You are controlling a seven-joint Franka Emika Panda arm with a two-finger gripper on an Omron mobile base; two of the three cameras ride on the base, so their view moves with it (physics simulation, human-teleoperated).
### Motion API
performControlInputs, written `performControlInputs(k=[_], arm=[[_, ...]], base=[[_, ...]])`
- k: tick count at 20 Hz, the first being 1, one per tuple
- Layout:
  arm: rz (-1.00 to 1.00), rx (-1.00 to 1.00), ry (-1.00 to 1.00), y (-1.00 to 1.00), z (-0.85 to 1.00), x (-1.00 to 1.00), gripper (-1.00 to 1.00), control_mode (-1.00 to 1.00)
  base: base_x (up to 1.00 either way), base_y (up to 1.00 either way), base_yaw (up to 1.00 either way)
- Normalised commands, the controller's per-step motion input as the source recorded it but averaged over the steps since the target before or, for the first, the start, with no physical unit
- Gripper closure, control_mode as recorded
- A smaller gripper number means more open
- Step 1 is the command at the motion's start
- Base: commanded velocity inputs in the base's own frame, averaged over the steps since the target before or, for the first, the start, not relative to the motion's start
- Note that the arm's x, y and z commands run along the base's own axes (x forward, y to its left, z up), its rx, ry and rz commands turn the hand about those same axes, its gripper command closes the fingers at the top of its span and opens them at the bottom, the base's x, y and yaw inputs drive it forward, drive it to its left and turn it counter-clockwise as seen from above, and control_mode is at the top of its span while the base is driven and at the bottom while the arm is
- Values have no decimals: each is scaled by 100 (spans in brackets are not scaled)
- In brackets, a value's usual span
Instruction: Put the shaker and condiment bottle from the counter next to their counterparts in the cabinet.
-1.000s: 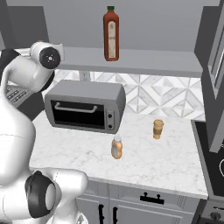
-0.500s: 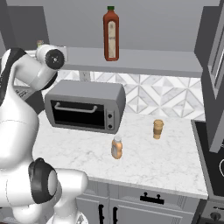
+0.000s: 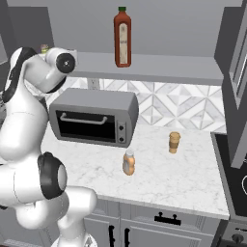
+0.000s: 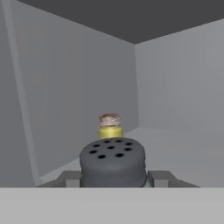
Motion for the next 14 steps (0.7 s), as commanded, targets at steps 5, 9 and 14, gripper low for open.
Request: performControlInputs(k=[5,9,14], arm=[[0,0,0,9,-7,46,100,-100],[0,0,0,7,-20,38,100,-100],[0,0,0,14,-21,41,100,-100]], base=[[0,0,0],[0,0,0],[0,0,0]])
